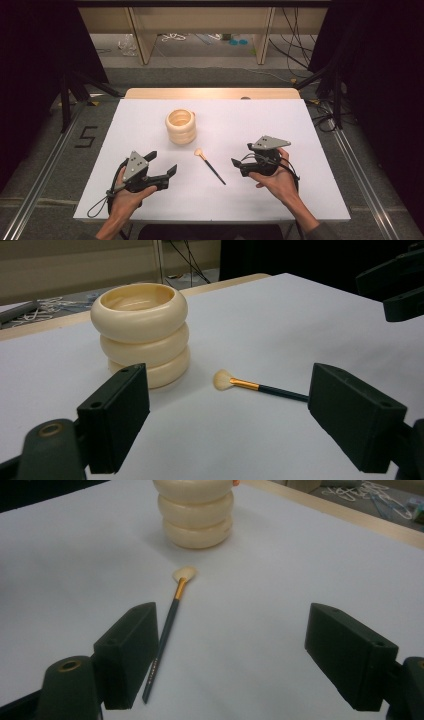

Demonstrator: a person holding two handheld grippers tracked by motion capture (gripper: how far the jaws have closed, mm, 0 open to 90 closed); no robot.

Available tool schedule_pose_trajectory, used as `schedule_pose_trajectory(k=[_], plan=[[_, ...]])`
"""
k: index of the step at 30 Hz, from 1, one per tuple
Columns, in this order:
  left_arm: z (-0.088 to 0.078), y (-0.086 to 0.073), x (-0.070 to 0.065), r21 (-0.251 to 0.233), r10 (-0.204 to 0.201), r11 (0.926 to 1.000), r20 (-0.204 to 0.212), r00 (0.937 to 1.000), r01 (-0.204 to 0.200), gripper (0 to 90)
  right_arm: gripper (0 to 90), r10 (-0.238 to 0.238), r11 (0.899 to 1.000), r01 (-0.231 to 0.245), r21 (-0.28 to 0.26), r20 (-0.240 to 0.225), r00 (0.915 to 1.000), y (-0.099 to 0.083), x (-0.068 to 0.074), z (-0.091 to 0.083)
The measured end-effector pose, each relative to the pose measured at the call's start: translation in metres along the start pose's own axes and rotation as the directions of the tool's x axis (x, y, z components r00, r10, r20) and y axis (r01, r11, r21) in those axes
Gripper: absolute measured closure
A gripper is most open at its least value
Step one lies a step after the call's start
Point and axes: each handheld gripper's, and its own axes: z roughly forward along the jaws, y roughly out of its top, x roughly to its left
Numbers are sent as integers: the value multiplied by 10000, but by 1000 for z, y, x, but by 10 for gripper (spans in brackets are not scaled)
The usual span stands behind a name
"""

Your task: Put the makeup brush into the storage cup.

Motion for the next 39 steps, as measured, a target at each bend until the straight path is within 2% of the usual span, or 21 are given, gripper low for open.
schedule_pose_trajectory(k=[2,4,6,8,13,18,19,22,23,27,30,32,33,34,35,37,38,39], plan=[[0,0,0,-2,17,10000,-17,10000,-17,167,259,-1,9998,0,193,69,10000,2,0,3],[0,0,0,-15,10,10000,-6,10000,-10,168,258,-137,9993,135,357,41,9999,5,-1,6],[0,0,0,-12,15,10000,-4,10000,-15,167,257,-5,9980,6,639,-23,10000,7,-1,8],[0,0,0,5,24,10000,-15,10000,-24,167,253,-85,9965,87,834,-21,10000,9,-1,12],[0,0,0,-1,-5,10000,-23,10000,5,167,253,-293,9889,317,1453,-192,9994,15,3,23],[0,0,0,-39,-54,10000,-18,10000,54,167,253,-388,9845,423,1704,-240,9990,18,4,30],[0,0,0,-24,-30,10000,-19,10000,30,167,254,-457,9870,476,1534,-158,9988,19,5,34],[-1,0,0,-15,-11,10000,-17,10000,11,168,256,-432,9807,486,1892,-326,9985,23,7,38],[-1,0,1,22,21,10000,-28,10000,-21,168,257,-618,9825,660,1742,-297,9976,23,8,42],[0,0,1,31,15,10000,-29,10000,-15,167,264,-757,9713,876,2213,-616,9952,29,14,51],[-1,0,1,28,10,10000,-33,10000,-10,168,266,-857,9701,985,2220,-667,9941,30,18,58],[-1,0,1,41,37,10000,-34,10000,-37,168,274,-864,9671,1041,2322,-851,9926,31,21,61],[-1,0,1,32,37,10000,-33,10000,-37,168,280,-942,9618,1168,2477,-1013,9904,32,21,62],[-1,0,1,25,18,10000,-32,10000,-18,167,279,-834,9623,1061,2506,-995,9915,32,23,63],[0,0,1,30,12,10000,-36,10000,-12,167,280,-925,9586,1178,2591,-1079,9899,33,24,65],[0,0,1,35,5,10000,-28,10000,-5,167,280,-933,9587,1194,2583,-1111,9894,34,26,69],[0,0,1,41,19,10000,-32,10000,-19,168,281,-942,9535,1246,2743,-1215,9881,35,27,70],[0,0,1,41,9,10000,-38,10000,-9,168,282,-920,9548,1217,2712,-1196,9885,35,28,72]])
